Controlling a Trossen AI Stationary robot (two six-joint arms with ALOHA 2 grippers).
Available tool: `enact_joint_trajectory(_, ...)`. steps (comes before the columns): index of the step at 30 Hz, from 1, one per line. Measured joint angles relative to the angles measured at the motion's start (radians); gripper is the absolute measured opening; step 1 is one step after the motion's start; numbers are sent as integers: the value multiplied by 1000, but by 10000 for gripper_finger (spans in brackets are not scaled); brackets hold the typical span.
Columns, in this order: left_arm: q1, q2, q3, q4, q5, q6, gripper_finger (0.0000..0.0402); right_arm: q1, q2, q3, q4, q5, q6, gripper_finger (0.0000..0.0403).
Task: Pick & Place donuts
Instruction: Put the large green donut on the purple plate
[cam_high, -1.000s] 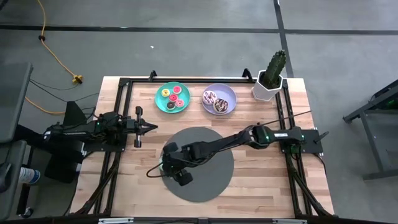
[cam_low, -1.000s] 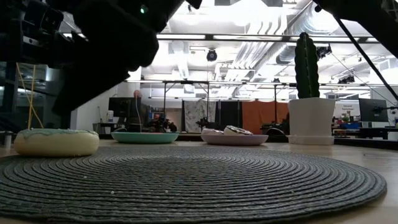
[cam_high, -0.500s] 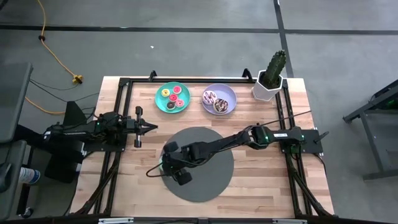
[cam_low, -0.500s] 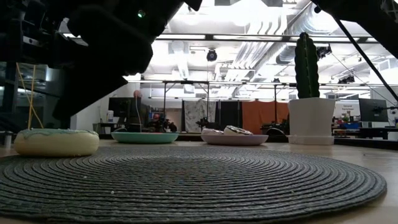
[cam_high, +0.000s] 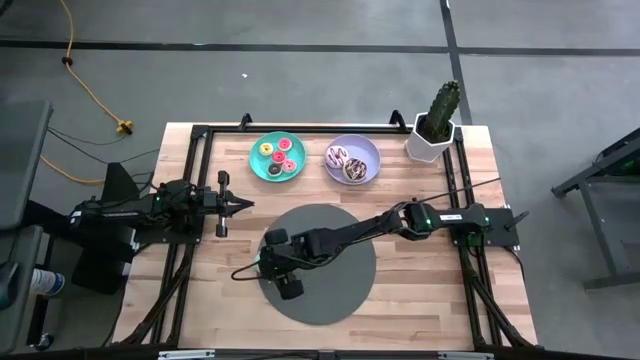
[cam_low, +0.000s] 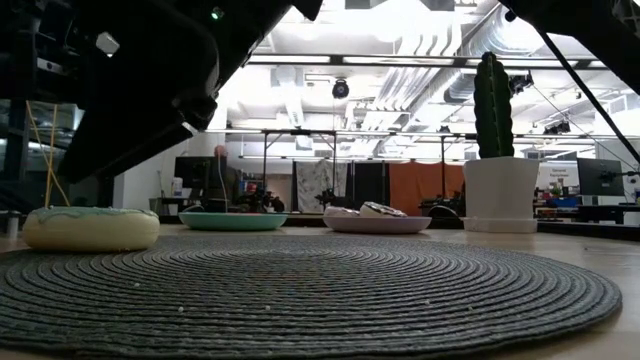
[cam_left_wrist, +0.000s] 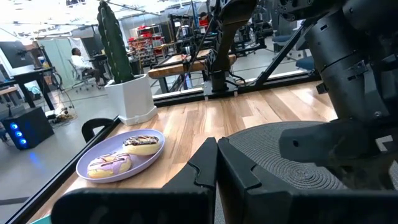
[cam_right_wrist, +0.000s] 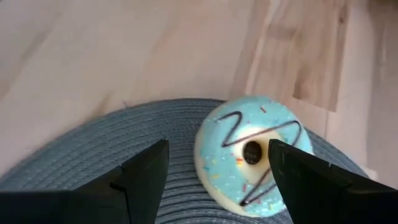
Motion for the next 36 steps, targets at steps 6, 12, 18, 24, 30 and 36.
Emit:
enact_joint_trajectory(6, 0, 0, 0, 0, 0, 0, 0, 3, 0, -14, 4, 3, -22, 266)
enact_joint_trajectory(12, 0, 0, 0, 0, 0, 0, 0, 3, 2, -33, 8, 30, -23, 266)
enact_joint_trajectory(18, 0, 0, 0, 0, 0, 0, 0, 3, 2, -33, 30, 33, -23, 266)
enact_joint_trajectory(24, 0, 0, 0, 0, 0, 0, 0, 4, 30, -33, 70, 21, -20, 266)
enact_joint_trajectory(30, 0, 0, 0, 0, 0, 0, 0, 2, 36, -32, 79, 48, -19, 266)
enact_joint_trajectory(36, 0, 0, 0, 0, 0, 0, 0, -1, 55, -33, 80, 17, -20, 266)
